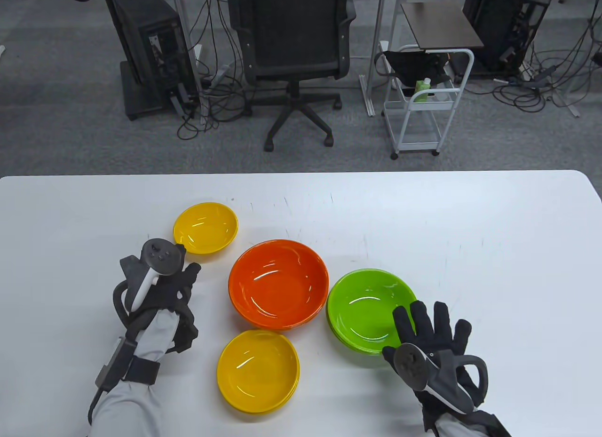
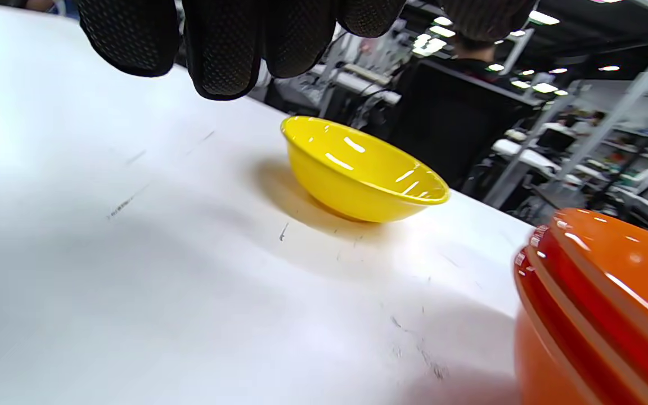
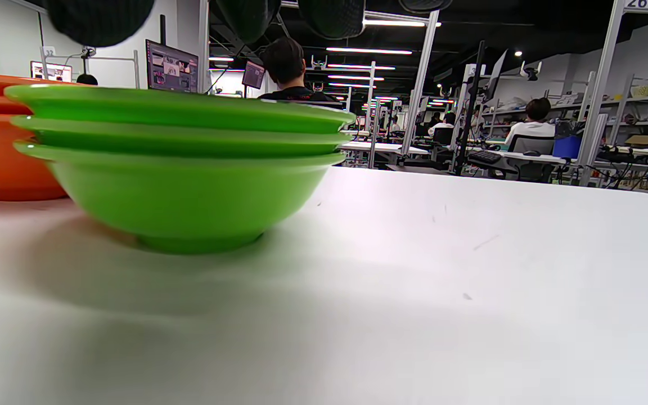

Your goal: Nest bowls by color group

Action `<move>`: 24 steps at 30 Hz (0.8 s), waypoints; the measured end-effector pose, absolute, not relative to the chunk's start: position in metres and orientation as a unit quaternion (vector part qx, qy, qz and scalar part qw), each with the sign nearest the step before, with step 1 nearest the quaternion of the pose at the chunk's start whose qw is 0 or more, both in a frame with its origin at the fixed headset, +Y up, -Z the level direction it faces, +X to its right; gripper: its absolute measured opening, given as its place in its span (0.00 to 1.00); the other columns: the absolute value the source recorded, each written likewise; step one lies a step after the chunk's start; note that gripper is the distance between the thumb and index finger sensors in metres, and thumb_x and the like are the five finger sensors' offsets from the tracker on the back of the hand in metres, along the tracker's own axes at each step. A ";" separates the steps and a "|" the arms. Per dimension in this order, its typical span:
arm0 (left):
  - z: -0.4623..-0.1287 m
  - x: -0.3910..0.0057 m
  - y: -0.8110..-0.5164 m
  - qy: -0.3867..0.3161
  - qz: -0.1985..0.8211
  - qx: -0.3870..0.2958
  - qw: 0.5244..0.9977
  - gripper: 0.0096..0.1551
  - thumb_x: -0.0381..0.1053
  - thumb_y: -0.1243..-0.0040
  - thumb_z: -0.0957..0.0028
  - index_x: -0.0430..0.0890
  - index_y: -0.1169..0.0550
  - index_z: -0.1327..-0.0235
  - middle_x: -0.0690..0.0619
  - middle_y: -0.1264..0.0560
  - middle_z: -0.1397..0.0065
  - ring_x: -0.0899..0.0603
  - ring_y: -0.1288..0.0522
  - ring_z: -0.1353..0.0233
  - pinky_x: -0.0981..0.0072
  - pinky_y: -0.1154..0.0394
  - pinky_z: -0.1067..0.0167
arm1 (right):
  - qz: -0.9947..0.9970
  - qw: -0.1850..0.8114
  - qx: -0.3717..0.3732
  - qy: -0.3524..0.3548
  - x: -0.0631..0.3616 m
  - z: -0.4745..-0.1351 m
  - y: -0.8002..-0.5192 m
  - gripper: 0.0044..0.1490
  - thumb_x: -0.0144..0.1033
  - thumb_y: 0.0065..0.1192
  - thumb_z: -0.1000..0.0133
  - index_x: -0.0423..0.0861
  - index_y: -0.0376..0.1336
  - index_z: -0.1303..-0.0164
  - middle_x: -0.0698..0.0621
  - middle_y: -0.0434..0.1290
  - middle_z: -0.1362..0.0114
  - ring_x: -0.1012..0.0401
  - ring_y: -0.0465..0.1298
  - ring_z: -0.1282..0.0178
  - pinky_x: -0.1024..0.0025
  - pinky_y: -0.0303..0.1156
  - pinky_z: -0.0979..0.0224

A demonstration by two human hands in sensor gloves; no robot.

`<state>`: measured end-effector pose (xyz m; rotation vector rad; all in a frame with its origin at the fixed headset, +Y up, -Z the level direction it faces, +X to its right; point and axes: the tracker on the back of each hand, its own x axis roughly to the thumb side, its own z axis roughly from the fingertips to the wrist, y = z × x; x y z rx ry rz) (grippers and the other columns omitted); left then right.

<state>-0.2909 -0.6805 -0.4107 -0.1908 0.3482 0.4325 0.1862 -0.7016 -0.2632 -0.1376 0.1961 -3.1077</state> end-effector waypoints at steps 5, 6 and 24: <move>-0.448 -0.295 -0.695 0.222 0.226 -0.132 0.939 0.40 0.64 0.49 0.46 0.58 0.41 0.19 0.46 0.37 0.15 0.35 0.30 0.22 0.40 0.30 0.31 | -0.997 0.002 -0.036 0.068 0.190 -0.263 -0.696 0.49 0.59 0.51 0.44 0.51 0.47 0.13 0.41 0.47 0.08 0.33 0.41 0.13 0.21 0.37 0.25; -0.456 -0.294 -0.700 0.230 0.233 -0.143 0.934 0.40 0.65 0.49 0.46 0.58 0.41 0.19 0.46 0.38 0.14 0.35 0.30 0.22 0.40 0.30 0.31 | -0.997 -0.001 -0.033 0.067 0.191 -0.263 -0.695 0.49 0.59 0.51 0.44 0.51 0.47 0.13 0.41 0.47 0.08 0.33 0.41 0.13 0.21 0.37 0.25; -0.503 -0.295 -0.754 0.270 0.333 -0.213 0.878 0.42 0.66 0.52 0.44 0.52 0.43 0.18 0.45 0.54 0.13 0.38 0.43 0.20 0.49 0.33 0.29 | -0.998 -0.032 -0.011 0.057 0.202 -0.270 -0.692 0.49 0.58 0.51 0.44 0.51 0.48 0.13 0.41 0.47 0.08 0.33 0.40 0.13 0.21 0.36 0.25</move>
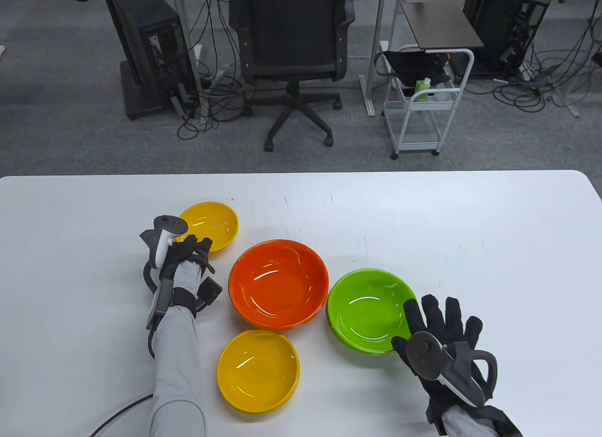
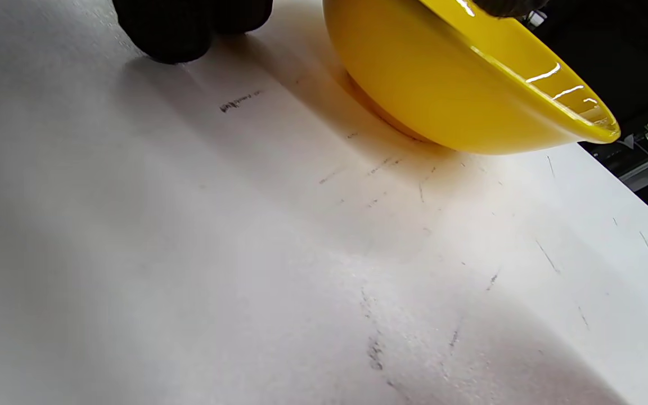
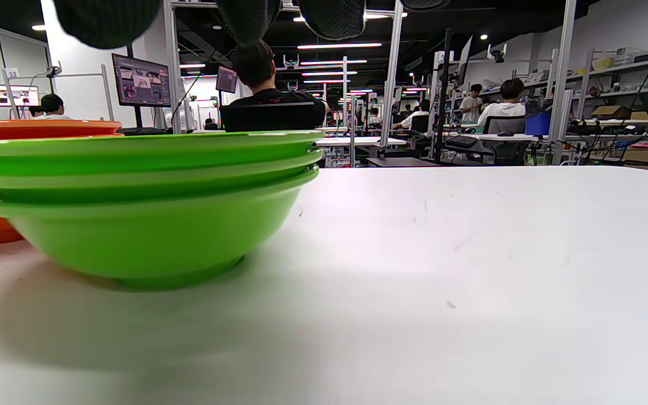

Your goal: Nest bowls by color group

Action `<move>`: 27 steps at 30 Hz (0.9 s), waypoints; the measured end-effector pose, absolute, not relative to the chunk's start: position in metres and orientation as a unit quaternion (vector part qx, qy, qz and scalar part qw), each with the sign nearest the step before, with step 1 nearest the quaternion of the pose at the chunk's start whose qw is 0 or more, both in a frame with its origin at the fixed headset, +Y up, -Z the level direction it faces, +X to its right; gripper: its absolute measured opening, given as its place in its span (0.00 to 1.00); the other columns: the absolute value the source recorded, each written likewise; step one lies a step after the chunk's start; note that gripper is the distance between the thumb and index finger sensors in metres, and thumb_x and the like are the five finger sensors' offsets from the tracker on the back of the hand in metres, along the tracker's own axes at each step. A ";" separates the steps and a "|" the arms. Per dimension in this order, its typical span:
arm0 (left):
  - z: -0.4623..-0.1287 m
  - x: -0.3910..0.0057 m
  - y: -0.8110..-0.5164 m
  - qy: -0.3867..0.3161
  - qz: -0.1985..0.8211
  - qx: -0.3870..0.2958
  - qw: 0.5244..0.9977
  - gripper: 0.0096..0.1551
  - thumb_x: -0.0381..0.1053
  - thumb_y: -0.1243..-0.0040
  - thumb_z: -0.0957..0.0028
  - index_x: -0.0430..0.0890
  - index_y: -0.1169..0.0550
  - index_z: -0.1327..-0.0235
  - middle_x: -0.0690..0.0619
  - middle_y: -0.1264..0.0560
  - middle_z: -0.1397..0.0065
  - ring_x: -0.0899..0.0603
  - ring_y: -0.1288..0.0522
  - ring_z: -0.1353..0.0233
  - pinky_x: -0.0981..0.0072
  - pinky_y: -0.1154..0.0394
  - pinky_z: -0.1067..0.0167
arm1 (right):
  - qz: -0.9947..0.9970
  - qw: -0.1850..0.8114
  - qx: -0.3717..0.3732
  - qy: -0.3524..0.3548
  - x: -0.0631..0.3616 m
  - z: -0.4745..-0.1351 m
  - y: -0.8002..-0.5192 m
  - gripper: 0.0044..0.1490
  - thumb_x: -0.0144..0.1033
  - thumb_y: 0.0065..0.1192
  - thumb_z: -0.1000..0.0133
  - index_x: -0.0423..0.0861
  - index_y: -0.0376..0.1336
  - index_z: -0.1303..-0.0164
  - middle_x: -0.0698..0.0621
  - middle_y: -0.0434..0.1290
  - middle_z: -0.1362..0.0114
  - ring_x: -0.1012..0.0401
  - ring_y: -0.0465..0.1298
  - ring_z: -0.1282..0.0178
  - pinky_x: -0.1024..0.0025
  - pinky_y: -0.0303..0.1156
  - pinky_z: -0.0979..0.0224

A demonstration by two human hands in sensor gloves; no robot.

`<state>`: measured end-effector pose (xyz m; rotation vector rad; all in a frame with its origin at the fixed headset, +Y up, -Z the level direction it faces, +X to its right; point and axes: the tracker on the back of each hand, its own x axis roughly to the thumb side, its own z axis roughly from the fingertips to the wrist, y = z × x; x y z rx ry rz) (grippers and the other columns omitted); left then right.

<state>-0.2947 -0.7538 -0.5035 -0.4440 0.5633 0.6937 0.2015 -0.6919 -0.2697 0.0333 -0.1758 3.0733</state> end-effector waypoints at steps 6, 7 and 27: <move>-0.504 -0.296 -0.751 0.275 0.382 -0.170 0.866 0.40 0.58 0.50 0.41 0.46 0.43 0.19 0.41 0.48 0.15 0.42 0.34 0.24 0.54 0.29 0.30 | 0.998 0.029 0.010 -0.056 0.201 -0.269 -0.691 0.49 0.58 0.51 0.44 0.51 0.47 0.13 0.41 0.46 0.08 0.33 0.40 0.13 0.21 0.36 0.25; -0.503 -0.297 -0.751 0.275 0.406 -0.161 0.857 0.40 0.57 0.50 0.41 0.45 0.44 0.19 0.40 0.48 0.16 0.42 0.31 0.25 0.55 0.28 0.30 | 0.998 0.029 0.009 -0.055 0.201 -0.269 -0.691 0.49 0.57 0.51 0.44 0.51 0.47 0.13 0.41 0.46 0.08 0.33 0.40 0.13 0.21 0.36 0.25; -0.443 -0.310 -0.674 0.191 0.397 0.031 0.897 0.22 0.40 0.42 0.46 0.45 0.22 0.37 0.39 0.26 0.28 0.43 0.13 0.50 0.63 0.13 0.54 | 0.998 0.045 -0.021 -0.027 0.212 -0.276 -0.699 0.49 0.57 0.52 0.44 0.51 0.47 0.13 0.42 0.45 0.08 0.34 0.38 0.12 0.22 0.34 0.24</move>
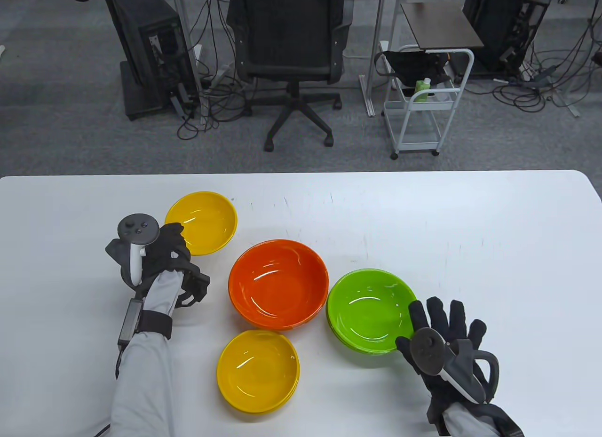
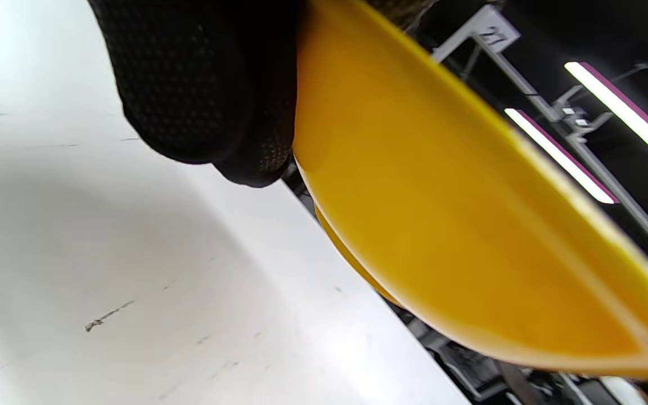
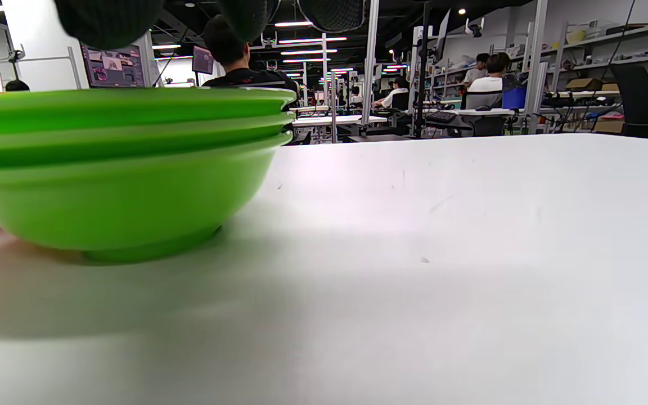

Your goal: Nest bowls by color group

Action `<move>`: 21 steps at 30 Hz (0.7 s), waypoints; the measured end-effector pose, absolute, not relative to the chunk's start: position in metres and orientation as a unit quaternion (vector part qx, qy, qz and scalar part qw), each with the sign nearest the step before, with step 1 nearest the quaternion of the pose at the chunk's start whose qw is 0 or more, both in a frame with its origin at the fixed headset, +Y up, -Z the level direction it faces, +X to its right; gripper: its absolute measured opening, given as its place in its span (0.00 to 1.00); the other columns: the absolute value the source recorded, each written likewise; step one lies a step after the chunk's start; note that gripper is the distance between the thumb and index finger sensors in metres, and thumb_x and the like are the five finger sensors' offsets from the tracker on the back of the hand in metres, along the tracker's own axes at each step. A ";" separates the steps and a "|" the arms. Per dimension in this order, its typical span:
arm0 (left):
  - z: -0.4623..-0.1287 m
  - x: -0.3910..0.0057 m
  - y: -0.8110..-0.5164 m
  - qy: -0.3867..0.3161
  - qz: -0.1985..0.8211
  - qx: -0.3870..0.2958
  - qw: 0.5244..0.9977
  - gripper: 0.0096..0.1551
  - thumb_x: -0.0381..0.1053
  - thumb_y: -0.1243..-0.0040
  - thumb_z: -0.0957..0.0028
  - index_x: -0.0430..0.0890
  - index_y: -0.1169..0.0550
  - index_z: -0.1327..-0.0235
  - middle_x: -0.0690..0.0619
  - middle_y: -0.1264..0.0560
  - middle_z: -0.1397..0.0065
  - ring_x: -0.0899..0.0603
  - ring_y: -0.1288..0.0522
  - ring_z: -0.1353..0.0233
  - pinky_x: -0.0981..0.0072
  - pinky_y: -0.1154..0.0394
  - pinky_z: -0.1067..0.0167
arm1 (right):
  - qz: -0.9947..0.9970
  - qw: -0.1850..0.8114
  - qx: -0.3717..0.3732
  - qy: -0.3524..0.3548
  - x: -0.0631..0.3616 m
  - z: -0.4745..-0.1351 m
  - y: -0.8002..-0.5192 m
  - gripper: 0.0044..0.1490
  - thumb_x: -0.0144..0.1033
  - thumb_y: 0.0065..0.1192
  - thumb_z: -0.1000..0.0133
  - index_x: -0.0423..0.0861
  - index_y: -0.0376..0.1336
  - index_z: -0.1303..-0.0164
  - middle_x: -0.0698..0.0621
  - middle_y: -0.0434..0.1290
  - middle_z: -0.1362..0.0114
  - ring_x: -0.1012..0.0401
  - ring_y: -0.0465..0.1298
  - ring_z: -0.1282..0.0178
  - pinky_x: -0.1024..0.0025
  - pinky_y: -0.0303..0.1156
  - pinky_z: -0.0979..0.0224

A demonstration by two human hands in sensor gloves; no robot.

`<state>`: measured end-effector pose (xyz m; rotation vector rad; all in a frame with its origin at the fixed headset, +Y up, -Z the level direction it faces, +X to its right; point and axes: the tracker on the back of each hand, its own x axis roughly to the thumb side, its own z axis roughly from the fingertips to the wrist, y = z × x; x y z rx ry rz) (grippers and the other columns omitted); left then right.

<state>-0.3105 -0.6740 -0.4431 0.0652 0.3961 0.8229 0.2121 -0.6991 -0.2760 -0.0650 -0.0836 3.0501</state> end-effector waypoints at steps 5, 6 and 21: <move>-0.410 -0.302 -0.662 0.135 0.412 0.060 0.899 0.21 0.41 0.41 0.46 0.46 0.21 0.39 0.39 0.23 0.31 0.44 0.13 0.52 0.64 0.14 0.57 | 0.998 0.050 -0.024 -0.026 0.214 -0.276 -0.699 0.49 0.57 0.52 0.44 0.51 0.46 0.13 0.42 0.45 0.08 0.34 0.38 0.12 0.21 0.34 0.24; -0.403 -0.300 -0.662 0.125 0.417 0.064 0.898 0.21 0.41 0.41 0.46 0.47 0.21 0.39 0.40 0.23 0.31 0.44 0.13 0.52 0.64 0.14 0.57 | 0.998 0.049 -0.024 -0.026 0.214 -0.276 -0.699 0.49 0.57 0.52 0.44 0.51 0.47 0.13 0.42 0.45 0.08 0.34 0.38 0.12 0.22 0.34 0.24; -0.343 -0.297 -0.680 -0.001 0.442 0.036 0.896 0.18 0.46 0.37 0.47 0.59 0.14 0.46 0.45 0.13 0.39 0.46 0.11 0.59 0.66 0.14 0.63 | 0.999 0.038 -0.028 -0.025 0.213 -0.273 -0.700 0.49 0.57 0.51 0.44 0.51 0.47 0.13 0.42 0.45 0.08 0.34 0.38 0.12 0.22 0.34 0.24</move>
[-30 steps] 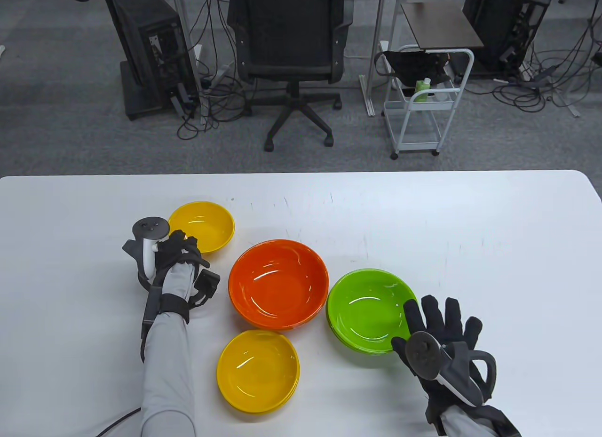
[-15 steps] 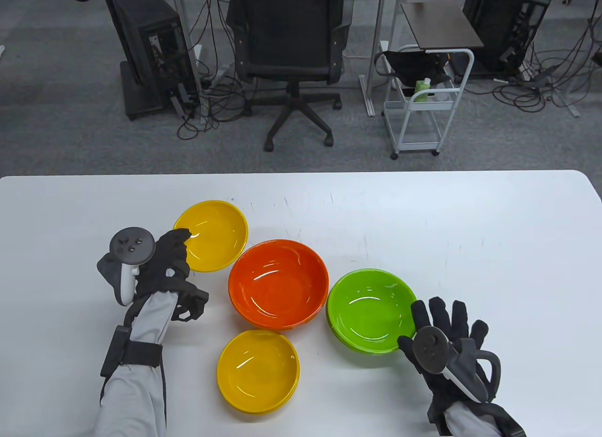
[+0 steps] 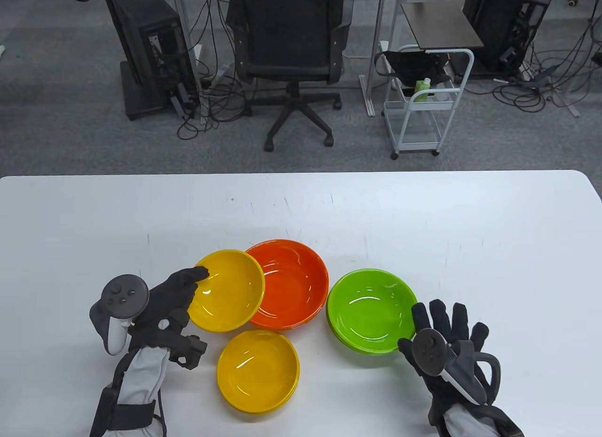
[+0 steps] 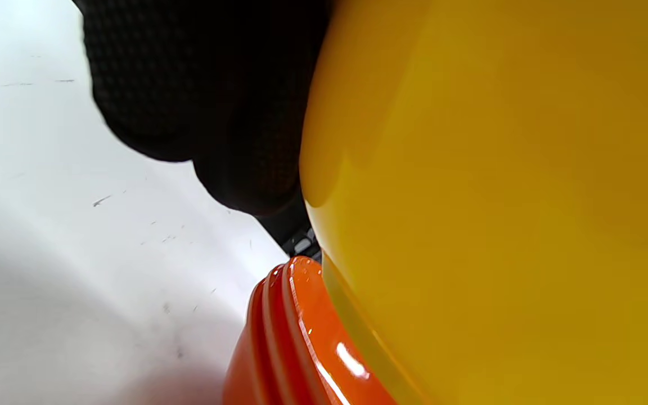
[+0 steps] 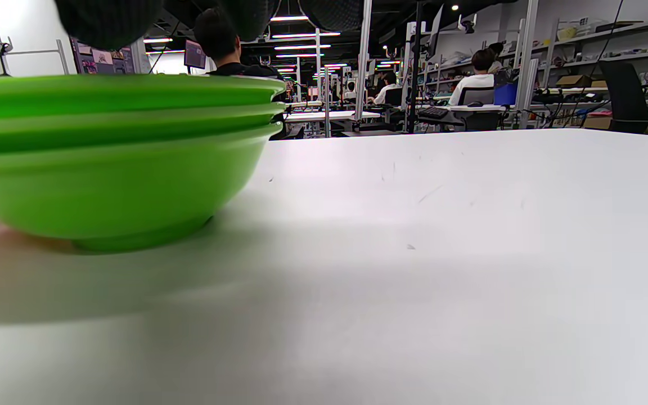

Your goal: Nest bowls by color group

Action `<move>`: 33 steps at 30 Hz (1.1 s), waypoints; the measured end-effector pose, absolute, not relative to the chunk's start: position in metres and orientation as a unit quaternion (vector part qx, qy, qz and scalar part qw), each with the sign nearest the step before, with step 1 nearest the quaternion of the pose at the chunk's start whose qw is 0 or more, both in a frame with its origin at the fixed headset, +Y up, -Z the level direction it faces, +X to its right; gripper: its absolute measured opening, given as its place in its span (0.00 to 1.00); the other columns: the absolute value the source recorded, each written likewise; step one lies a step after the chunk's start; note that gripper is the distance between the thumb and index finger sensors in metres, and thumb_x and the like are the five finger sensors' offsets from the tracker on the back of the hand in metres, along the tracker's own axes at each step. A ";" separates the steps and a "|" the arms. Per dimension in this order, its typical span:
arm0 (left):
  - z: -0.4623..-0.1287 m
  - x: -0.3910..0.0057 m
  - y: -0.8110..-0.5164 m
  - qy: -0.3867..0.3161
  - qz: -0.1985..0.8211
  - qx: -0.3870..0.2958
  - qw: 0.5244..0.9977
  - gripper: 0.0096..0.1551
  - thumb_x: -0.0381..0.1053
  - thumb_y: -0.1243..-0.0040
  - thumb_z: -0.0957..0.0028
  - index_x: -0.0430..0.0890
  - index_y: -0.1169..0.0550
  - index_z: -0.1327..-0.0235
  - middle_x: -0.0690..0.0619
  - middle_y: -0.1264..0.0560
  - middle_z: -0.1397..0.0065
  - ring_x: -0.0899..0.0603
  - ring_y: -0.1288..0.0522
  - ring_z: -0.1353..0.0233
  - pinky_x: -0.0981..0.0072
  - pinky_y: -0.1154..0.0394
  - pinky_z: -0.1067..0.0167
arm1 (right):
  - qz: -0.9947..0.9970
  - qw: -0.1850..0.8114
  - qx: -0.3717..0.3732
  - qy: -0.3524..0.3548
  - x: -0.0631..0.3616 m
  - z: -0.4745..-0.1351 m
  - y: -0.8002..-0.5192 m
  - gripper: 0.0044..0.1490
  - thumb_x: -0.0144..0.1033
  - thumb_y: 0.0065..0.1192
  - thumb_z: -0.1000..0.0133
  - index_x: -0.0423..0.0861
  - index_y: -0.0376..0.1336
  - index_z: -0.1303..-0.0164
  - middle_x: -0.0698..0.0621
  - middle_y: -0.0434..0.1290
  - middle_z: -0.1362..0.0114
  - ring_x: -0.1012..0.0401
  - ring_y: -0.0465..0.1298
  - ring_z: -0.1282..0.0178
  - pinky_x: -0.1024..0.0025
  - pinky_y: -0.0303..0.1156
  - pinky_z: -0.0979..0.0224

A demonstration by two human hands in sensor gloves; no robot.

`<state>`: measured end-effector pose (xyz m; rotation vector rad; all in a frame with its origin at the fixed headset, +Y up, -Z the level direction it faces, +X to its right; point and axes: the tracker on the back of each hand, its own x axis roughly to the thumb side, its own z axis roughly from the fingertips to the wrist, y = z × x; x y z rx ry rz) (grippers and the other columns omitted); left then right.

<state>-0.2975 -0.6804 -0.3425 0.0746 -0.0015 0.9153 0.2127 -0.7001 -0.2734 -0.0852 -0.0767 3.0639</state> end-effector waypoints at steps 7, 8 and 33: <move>-0.335 -0.304 -0.683 -0.083 0.446 -0.029 0.890 0.18 0.47 0.35 0.48 0.62 0.13 0.48 0.47 0.12 0.41 0.45 0.11 0.60 0.65 0.14 0.64 | 0.998 0.034 -0.026 -0.035 0.211 -0.274 -0.698 0.49 0.57 0.51 0.44 0.51 0.46 0.13 0.41 0.45 0.08 0.34 0.38 0.12 0.21 0.35 0.24; -0.334 -0.303 -0.683 -0.089 0.440 -0.037 0.893 0.18 0.47 0.35 0.48 0.62 0.13 0.48 0.47 0.12 0.41 0.45 0.11 0.60 0.65 0.14 0.64 | 0.999 0.032 -0.026 -0.033 0.211 -0.272 -0.699 0.49 0.57 0.51 0.44 0.51 0.46 0.13 0.41 0.45 0.08 0.34 0.38 0.12 0.21 0.35 0.24; -0.325 -0.245 -0.686 -0.160 0.223 -0.166 0.947 0.19 0.44 0.37 0.46 0.53 0.14 0.44 0.39 0.12 0.45 0.44 0.10 0.59 0.60 0.14 0.62 | 0.999 0.018 -0.022 -0.031 0.209 -0.271 -0.700 0.50 0.57 0.51 0.44 0.49 0.47 0.13 0.41 0.45 0.08 0.34 0.39 0.13 0.21 0.35 0.25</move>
